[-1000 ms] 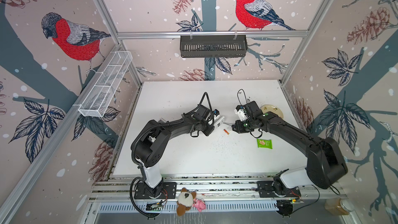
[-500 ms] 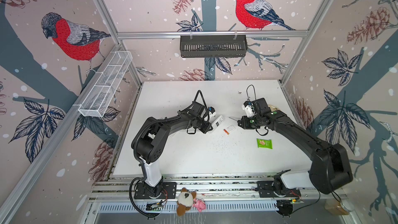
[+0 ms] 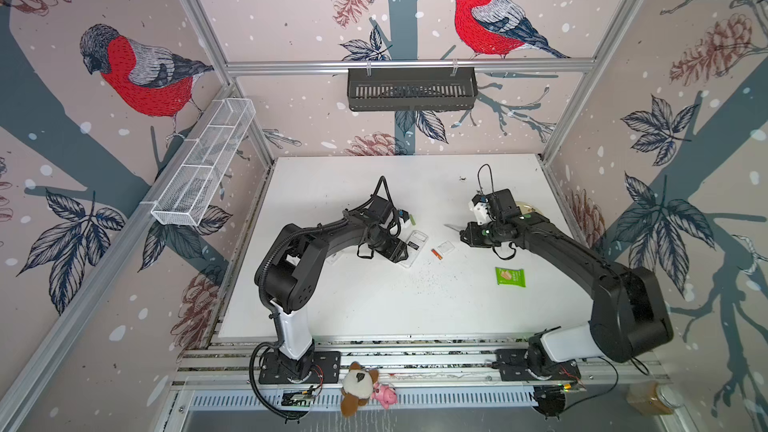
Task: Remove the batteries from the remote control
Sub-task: 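Open the left gripper off the emptied remote while the right lifts the screwdriver away, then set the screwdriver down with the right gripper while the left moves over the display remote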
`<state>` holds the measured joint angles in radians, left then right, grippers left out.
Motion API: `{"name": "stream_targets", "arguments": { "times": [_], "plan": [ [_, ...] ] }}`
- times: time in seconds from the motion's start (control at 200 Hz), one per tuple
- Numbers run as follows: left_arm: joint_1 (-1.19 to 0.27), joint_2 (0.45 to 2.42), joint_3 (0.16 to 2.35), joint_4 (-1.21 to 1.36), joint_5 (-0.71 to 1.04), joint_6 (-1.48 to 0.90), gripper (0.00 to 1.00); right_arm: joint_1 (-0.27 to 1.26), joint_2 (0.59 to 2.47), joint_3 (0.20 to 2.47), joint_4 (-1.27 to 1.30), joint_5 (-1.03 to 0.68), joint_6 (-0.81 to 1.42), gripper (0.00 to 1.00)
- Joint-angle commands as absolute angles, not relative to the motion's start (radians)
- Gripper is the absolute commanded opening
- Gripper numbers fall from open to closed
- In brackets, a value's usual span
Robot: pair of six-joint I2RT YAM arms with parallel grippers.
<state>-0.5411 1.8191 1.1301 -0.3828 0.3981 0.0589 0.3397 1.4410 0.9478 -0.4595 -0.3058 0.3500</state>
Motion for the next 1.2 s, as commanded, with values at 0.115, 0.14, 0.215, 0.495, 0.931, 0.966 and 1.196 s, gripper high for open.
{"name": "stream_targets", "arguments": {
  "times": [0.115,0.14,0.215,0.495,0.931,0.966,1.196],
  "plan": [
    [-0.539,1.669,1.119,-0.310,0.316,0.000,0.80,0.332,1.411,0.856,-0.237,-0.228,0.412,0.01],
    [-0.539,1.645,1.112,-0.292,0.308,-0.011,0.81,0.328,1.411,0.844,-0.208,-0.229,0.418,0.01],
    [-0.540,1.581,1.108,-0.252,0.276,-0.048,0.88,0.325,1.416,0.806,-0.105,-0.228,0.439,0.01],
    [-0.522,1.385,1.082,-0.181,0.004,-0.220,0.96,0.321,1.530,0.774,0.084,-0.244,0.458,0.02],
    [-0.319,1.253,0.954,-0.375,-0.150,-0.496,0.97,0.273,1.570,0.650,0.169,-0.215,0.389,0.42],
    [-0.307,1.251,0.946,-0.389,-0.159,-0.514,0.97,0.269,1.569,0.649,0.165,-0.219,0.381,0.44],
    [-0.237,1.286,0.942,-0.487,-0.197,-0.608,0.97,0.247,1.491,0.669,0.102,-0.223,0.362,0.62]
  ]
}}
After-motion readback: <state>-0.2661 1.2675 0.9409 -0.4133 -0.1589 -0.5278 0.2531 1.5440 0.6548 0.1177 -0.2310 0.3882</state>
